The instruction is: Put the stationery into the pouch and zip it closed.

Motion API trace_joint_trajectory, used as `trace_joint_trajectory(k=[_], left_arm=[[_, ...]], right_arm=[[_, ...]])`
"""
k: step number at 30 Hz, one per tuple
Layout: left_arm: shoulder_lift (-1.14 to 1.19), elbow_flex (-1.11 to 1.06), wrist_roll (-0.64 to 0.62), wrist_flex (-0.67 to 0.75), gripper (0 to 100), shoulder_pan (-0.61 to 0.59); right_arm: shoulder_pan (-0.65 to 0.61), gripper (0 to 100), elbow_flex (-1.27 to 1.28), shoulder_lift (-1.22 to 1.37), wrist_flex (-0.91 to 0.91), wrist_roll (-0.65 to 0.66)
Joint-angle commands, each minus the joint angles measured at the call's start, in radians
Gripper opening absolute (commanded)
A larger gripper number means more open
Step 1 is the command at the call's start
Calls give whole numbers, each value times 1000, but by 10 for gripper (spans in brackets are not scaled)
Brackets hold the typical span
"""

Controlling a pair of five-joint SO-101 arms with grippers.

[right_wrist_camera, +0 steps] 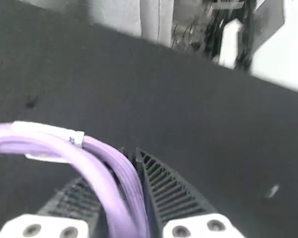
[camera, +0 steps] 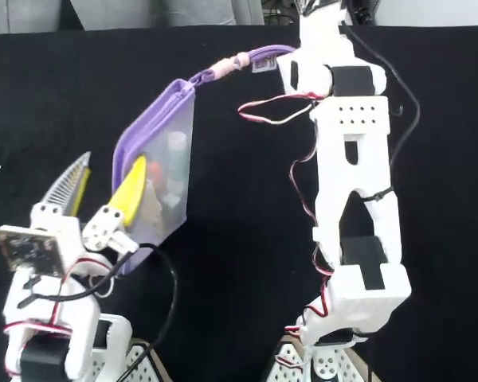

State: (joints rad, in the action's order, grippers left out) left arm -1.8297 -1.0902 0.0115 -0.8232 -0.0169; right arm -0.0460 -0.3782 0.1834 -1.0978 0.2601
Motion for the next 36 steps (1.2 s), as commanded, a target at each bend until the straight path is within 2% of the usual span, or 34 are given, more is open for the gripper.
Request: trace_joint_trajectory(k=[1,5,11,21,26,36], left_arm=[[2,88,2,21,253,-71],[2,90,-5,21,253,-110],[2,90,-97,21,253,-113],[2,79,-94,21,253,-113],[2,77,-91,21,253,-113],[2,-41,-97,-2,252,-113]], right_arm=[[-5,15,76,-13,28,-29],[15,15,134,-13,28,-37],[38,15,200,-13,28,-31],[38,16,254,-21,14,-37],[40,16,217,-36,-78,-37],[38,14,179,-292,-175,-38]])
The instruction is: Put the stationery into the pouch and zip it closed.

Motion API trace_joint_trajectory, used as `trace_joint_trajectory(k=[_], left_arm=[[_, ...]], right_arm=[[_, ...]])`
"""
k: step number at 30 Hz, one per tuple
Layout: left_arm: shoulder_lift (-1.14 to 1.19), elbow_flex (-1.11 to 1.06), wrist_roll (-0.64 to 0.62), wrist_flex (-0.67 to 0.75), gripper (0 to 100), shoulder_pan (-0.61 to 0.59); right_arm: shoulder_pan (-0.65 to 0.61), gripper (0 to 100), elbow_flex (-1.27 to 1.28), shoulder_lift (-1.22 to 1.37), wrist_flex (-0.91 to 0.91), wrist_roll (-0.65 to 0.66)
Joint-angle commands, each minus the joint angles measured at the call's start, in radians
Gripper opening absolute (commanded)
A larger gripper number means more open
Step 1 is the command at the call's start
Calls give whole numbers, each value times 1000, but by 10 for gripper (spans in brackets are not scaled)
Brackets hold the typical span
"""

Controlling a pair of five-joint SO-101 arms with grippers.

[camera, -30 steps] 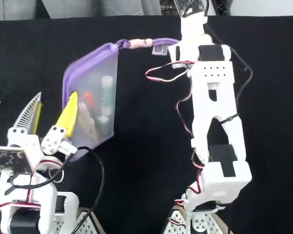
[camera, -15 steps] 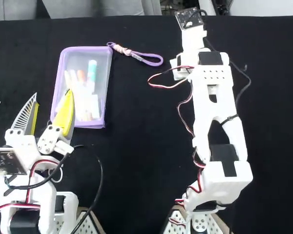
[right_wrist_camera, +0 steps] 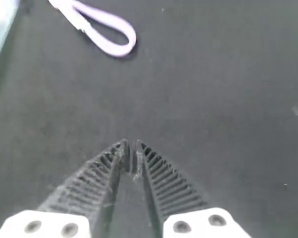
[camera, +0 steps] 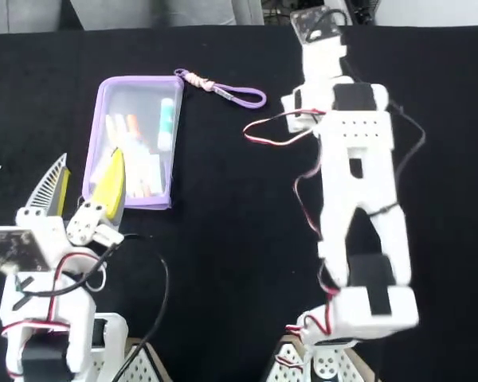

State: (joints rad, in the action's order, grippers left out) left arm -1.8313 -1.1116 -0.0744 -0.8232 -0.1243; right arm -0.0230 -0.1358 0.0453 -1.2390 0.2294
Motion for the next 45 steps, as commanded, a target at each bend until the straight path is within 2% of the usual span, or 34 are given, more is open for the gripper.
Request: trace_joint_trajectory(k=[1,6,11,12,16,23,32,45], left_arm=[[3,-19,-11,-34,252,-2],[3,68,-11,-195,234,5],[3,99,-3,-281,35,-5],[3,102,-3,-299,26,-5],[3,131,-3,-396,38,-5],[3,203,-3,-519,39,4],[3,93,-9,-531,37,-5],[3,-47,-8,-522,36,-4]], right_arm=[[15,14,-64,-182,-48,-8],[15,13,-64,-305,-114,-8],[14,12,-62,-400,-193,-8],[11,12,-62,-415,-213,-8],[8,12,-25,-484,-258,-8],[9,12,182,-719,-239,-5],[12,15,595,-1035,-63,0],[14,15,967,-1287,0,2]])
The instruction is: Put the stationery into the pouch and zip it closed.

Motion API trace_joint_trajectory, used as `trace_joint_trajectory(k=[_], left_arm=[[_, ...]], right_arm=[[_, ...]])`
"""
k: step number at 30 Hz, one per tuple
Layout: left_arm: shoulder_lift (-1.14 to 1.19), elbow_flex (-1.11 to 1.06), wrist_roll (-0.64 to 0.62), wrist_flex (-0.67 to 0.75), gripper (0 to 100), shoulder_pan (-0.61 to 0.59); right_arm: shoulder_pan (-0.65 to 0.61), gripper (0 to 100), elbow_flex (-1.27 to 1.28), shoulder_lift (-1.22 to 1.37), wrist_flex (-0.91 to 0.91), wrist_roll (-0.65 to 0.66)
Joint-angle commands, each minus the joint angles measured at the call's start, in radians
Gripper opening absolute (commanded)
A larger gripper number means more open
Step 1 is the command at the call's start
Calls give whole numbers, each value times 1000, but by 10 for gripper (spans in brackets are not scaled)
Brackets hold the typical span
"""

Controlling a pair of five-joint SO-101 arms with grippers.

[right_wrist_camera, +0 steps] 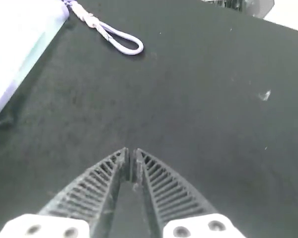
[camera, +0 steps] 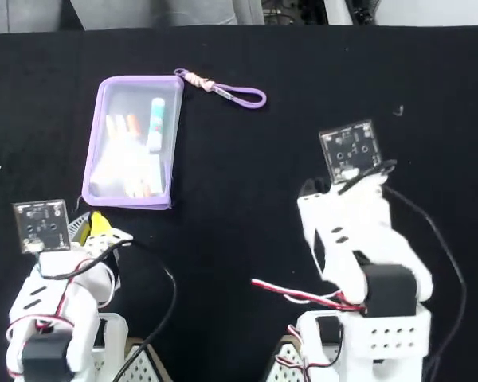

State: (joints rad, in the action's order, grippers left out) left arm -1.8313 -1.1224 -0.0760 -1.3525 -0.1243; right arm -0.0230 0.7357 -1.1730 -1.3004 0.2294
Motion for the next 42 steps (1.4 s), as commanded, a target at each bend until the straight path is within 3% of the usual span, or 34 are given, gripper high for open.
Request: trace_joint_trajectory(k=[1,8,13,22,31,36,42], left_arm=[[3,-51,-5,8,37,-4],[3,-214,-8,71,39,-5],[3,-294,-8,75,38,-5],[5,-383,-8,71,39,-5],[5,-507,-2,71,36,-7],[5,-550,-2,75,36,-7],[5,-578,-2,77,36,-7]], right_arm=[[14,15,139,-90,81,2],[14,15,403,-289,189,3],[14,15,527,-441,187,66],[15,15,816,-719,178,64],[15,15,952,-690,176,64],[15,15,949,-696,48,66],[43,15,949,-699,31,66]])
